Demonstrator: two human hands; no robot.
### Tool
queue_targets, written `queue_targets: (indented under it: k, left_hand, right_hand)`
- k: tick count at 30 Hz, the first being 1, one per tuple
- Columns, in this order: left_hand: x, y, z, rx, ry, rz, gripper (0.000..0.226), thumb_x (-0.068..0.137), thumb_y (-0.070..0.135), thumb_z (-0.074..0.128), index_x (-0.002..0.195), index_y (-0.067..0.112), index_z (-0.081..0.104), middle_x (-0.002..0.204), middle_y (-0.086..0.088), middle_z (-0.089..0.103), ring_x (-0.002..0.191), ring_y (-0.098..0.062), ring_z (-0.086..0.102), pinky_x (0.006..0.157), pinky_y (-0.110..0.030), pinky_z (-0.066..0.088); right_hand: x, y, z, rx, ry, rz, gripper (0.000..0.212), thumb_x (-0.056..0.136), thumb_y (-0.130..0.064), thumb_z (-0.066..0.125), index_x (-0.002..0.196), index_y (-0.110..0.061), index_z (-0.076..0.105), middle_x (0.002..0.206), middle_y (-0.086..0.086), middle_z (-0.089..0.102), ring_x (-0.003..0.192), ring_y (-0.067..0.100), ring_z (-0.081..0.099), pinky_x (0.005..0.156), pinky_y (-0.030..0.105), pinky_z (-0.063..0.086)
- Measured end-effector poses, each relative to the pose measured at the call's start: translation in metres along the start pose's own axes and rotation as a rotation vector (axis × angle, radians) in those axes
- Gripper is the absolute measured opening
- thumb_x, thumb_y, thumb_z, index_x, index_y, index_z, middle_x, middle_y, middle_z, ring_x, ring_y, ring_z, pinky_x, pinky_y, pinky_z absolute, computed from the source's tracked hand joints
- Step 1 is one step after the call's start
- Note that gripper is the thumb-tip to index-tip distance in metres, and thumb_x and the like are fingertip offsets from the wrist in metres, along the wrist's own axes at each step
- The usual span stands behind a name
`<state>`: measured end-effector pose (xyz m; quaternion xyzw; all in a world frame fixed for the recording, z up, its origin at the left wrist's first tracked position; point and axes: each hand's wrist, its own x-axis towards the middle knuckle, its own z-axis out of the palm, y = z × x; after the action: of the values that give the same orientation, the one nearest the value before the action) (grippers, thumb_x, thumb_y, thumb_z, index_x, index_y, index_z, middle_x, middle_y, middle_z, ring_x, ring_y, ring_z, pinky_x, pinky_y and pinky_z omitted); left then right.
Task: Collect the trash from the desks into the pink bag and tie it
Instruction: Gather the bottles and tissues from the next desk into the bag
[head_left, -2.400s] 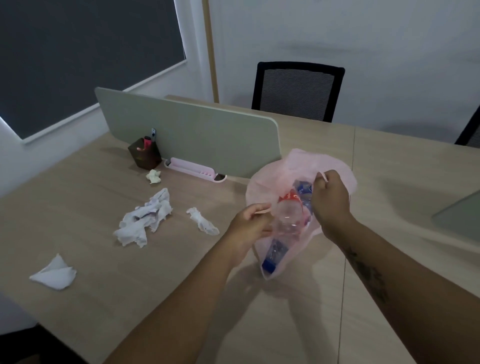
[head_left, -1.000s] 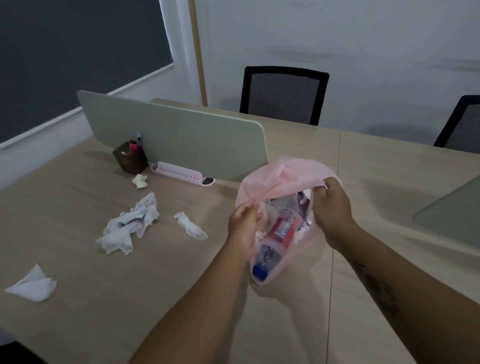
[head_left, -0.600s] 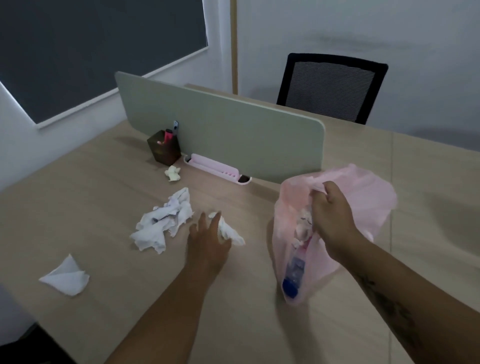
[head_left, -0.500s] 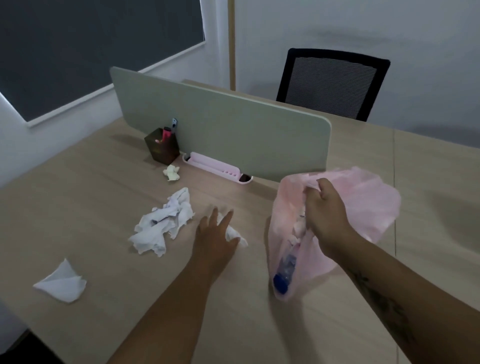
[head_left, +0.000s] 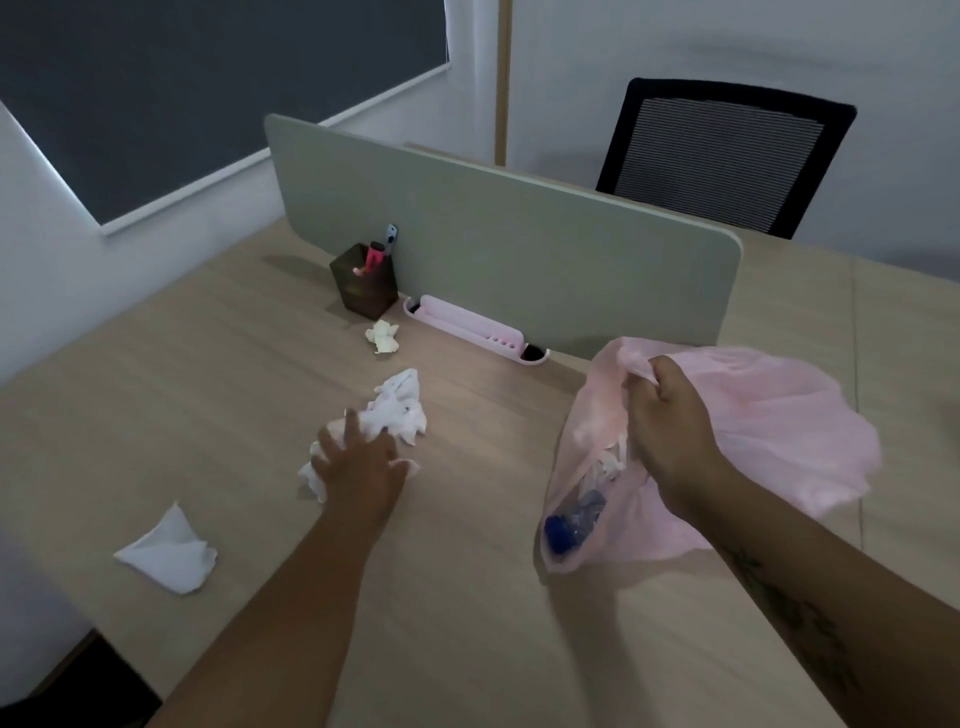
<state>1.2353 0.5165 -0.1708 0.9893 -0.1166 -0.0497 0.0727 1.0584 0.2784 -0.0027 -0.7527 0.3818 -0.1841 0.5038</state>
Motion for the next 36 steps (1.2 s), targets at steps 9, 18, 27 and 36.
queue_targets:
  k: [9, 18, 27, 36]
  left_hand:
    - [-0.055, 0.084, -0.046, -0.780, -0.310, 0.182, 0.012, 0.086, 0.017, 0.069, 0.078, 0.016, 0.060, 0.074, -0.004, 0.065, 0.058, -0.027, 0.065, 0.041, -0.025, 0.045]
    - [-0.120, 0.242, -0.086, -1.158, -1.095, 0.329, 0.037, 0.093, 0.038, 0.051, 0.128, 0.031, 0.061, 0.112, 0.005, 0.065, 0.106, -0.017, 0.058, 0.096, -0.030, 0.046]
    - [-0.051, 0.150, -0.031, -1.082, -0.379, -0.067, 0.011, 0.091, 0.019, 0.056, 0.097, 0.025, 0.063, 0.106, -0.006, 0.070, 0.079, -0.018, 0.065, 0.063, -0.027, 0.053]
    - [-0.031, 0.157, 0.024, -0.167, -0.095, 0.598, 0.028, 0.094, 0.036, 0.053, 0.120, 0.030, 0.064, 0.135, 0.006, 0.056, 0.113, -0.021, 0.044, 0.094, -0.036, 0.039]
  right_hand:
    - [-0.008, 0.001, -0.030, -0.019, 0.074, 0.022, 0.027, 0.103, -0.023, 0.030, 0.103, -0.013, 0.055, 0.091, 0.006, 0.059, 0.076, 0.021, 0.052, 0.066, 0.034, 0.045]
    - [-0.021, 0.001, -0.059, 0.005, 0.135, 0.034, 0.025, 0.097, -0.017, 0.031, 0.098, -0.003, 0.052, 0.082, 0.006, 0.052, 0.072, 0.022, 0.045, 0.060, 0.032, 0.038]
    - [-0.017, 0.015, -0.085, -0.003, 0.177, 0.039, 0.025, 0.102, -0.025, 0.032, 0.101, -0.016, 0.055, 0.085, 0.007, 0.058, 0.069, 0.020, 0.050, 0.061, 0.031, 0.042]
    - [-0.004, 0.042, -0.086, -0.053, 0.226, 0.084, 0.028, 0.101, -0.029, 0.034, 0.095, -0.016, 0.057, 0.084, 0.006, 0.059, 0.074, 0.021, 0.051, 0.063, 0.032, 0.042]
